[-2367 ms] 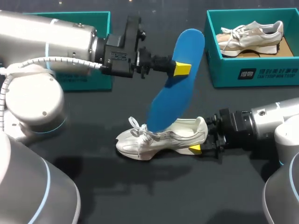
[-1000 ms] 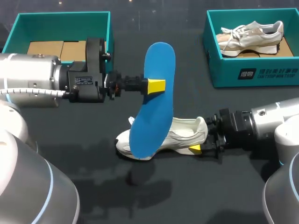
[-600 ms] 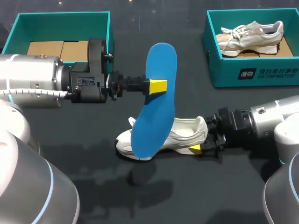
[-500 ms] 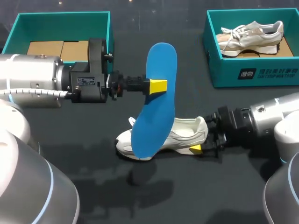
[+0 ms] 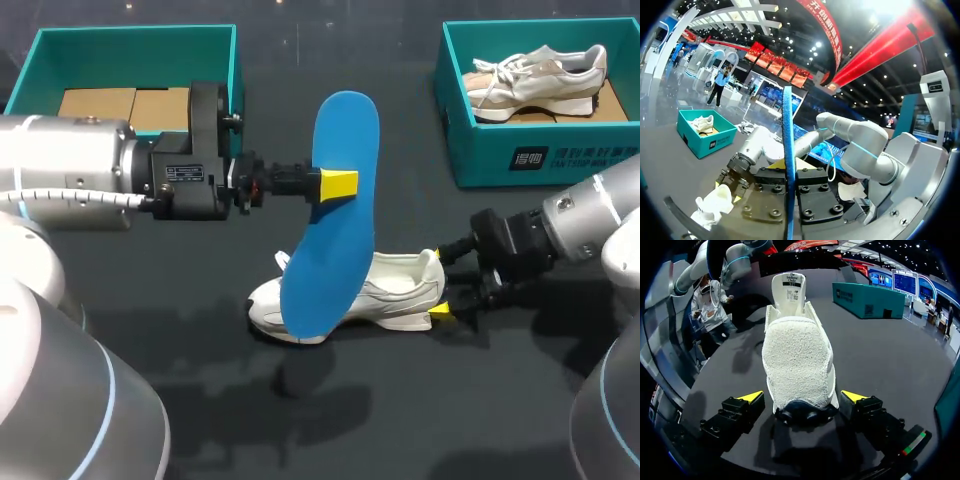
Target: Take the shoe out of the shoebox, open the shoe tongue, remove and reinsert the insole, then place the shoe into the shoebox
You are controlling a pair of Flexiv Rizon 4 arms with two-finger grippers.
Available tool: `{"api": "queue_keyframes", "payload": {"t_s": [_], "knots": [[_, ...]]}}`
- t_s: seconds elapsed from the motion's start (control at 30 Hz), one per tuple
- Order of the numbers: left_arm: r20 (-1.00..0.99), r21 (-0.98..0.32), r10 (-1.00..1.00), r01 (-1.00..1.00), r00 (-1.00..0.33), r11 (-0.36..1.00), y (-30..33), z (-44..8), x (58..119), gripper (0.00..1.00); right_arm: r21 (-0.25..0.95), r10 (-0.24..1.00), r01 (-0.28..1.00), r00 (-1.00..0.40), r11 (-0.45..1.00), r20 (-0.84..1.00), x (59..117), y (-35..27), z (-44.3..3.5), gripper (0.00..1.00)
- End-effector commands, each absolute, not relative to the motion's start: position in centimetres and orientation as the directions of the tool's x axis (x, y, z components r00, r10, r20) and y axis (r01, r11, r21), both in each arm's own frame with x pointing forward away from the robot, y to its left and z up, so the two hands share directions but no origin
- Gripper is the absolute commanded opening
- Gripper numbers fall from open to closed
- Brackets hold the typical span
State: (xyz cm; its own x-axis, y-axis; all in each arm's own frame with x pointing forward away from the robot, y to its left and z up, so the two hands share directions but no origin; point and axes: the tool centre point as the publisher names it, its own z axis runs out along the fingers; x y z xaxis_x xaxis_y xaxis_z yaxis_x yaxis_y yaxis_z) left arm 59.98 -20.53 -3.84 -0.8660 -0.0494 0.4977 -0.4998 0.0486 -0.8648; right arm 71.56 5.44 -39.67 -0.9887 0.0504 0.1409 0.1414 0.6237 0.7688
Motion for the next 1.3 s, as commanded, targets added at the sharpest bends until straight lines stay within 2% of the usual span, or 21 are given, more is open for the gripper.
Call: {"api": "queue_keyframes", "payload": {"t_s": [0.03,0.3,0.43,0.47,0.9,1.03,1.23,1.3], "knots": [[0.497,-0.865,-0.048,-0.499,-0.866,0.046,-20.8,-3.9,60.1,0.0,0.596,0.075,0.139,-0.989,0.791,0.131,70.6,4.5,-37.1,1.0],[0.497,-0.865,-0.048,-0.499,-0.866,0.046,-20.8,-3.9,60.1,0.0,0.383,0.099,0.157,-0.981,0.91,0.167,69.9,4.2,-34.3,1.0],[0.497,-0.865,-0.048,-0.499,-0.866,0.046,-20.8,-3.9,60.1,0.0,0.214,0.15,0.2,-0.961,0.956,0.231,69.6,4.3,-33.0,1.0],[0.497,-0.865,-0.048,-0.499,-0.866,0.046,-20.8,-3.9,60.1,0.0,0.245,0.153,0.202,-0.967,0.948,0.205,69.6,4.2,-32.2,1.0],[0.497,-0.865,-0.048,-0.499,-0.866,0.046,-20.8,-3.9,60.1,0.0,0.245,0.153,0.202,-0.967,0.948,0.205,69.6,4.2,-32.2,1.0],[0.497,-0.865,-0.048,-0.499,-0.866,0.046,-20.8,-3.9,60.1,0.0,0.024,0.249,0.259,-0.946,0.965,0.205,69.8,6.5,-31.3,1.0],[0.497,-0.865,-0.048,-0.499,-0.866,0.046,-20.8,-3.9,60.1,0.0,-0.096,0.293,0.28,-0.941,0.955,0.171,70.1,8.1,-30.9,1.0],[0.497,-0.865,-0.048,-0.499,-0.866,0.046,-20.8,-3.9,60.1,0.0,-0.098,0.283,0.271,-0.947,0.958,0.149,70.2,8.3,-31.0,1.0]]}}
